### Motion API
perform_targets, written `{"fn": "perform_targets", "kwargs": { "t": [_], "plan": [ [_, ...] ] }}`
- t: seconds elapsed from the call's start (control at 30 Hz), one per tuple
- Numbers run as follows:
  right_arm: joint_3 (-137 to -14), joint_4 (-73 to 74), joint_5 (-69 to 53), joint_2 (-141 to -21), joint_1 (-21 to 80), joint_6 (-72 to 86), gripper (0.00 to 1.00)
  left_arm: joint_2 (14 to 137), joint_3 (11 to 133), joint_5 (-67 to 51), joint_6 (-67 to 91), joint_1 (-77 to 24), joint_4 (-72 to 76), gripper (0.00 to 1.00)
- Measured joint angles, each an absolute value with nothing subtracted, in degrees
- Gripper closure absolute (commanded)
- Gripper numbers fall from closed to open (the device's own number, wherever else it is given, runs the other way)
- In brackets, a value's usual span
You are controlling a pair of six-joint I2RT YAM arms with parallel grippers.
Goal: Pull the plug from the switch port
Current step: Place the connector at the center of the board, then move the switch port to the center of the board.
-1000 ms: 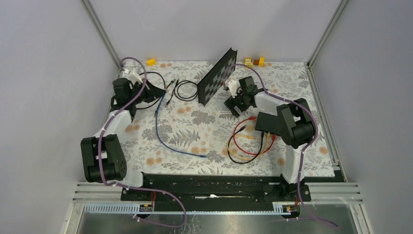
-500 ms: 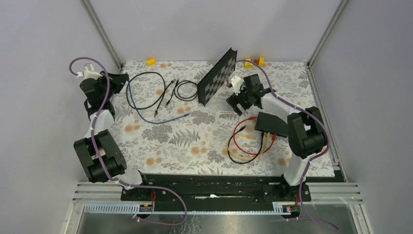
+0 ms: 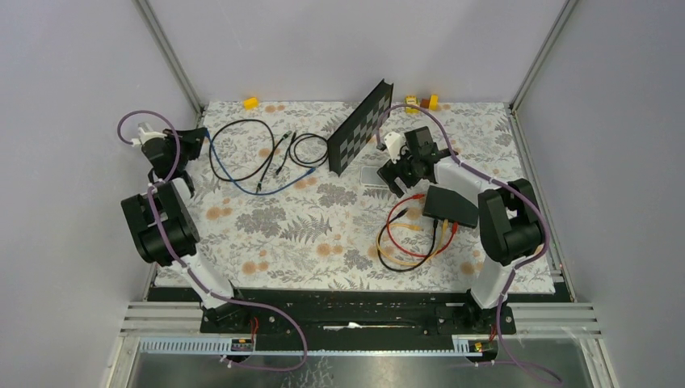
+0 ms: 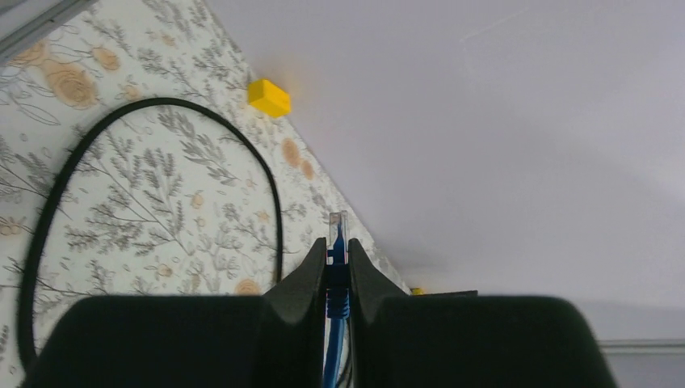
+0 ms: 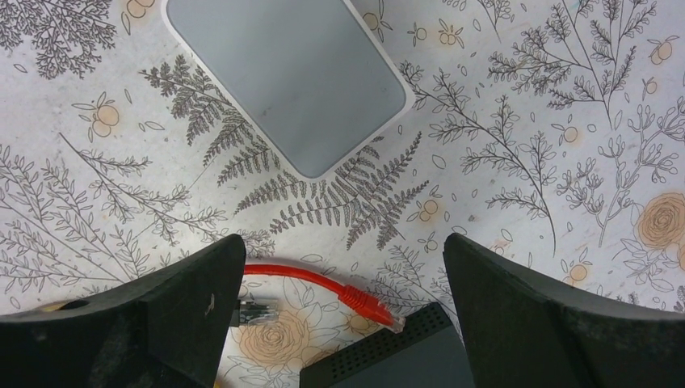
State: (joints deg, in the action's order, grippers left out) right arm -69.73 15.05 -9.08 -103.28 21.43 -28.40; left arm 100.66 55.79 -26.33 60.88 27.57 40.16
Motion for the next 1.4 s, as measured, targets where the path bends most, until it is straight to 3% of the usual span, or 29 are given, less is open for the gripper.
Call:
{"fn": "perform_targets", "kwargs": {
  "t": [0.3, 0.7, 0.9, 1.1, 1.4],
  "plan": [
    [-69.2, 16.5, -9.1, -100.0, 21.4, -28.1, 0.0, 112.4, 65.4, -24.7, 55.3, 27.5, 37.8, 0.7],
    [-67.5, 18.0, -8.7, -99.0, 21.4, -28.1, 0.0, 118.1, 77.7, -25.3, 42.8, 26.9, 25.8, 0.23],
    [-66.6, 18.2, -7.9, -97.8, 21.4, -27.7, 0.0, 115.5, 73.8, -27.0, 36.1, 26.9, 21.5, 0.14],
    [-65.9, 18.2, -6.9, -96.9, 21.3, -26.7, 0.0, 105.3, 63.2, -29.2, 28.8, 26.9, 19.7, 0.02],
    [-65.0, 22.0, -6.5, -93.0, 17.6, -25.3, 0.0, 89.8, 53.2, -34.1, 16.2, 26.6, 15.4, 0.01]
  ]
}}
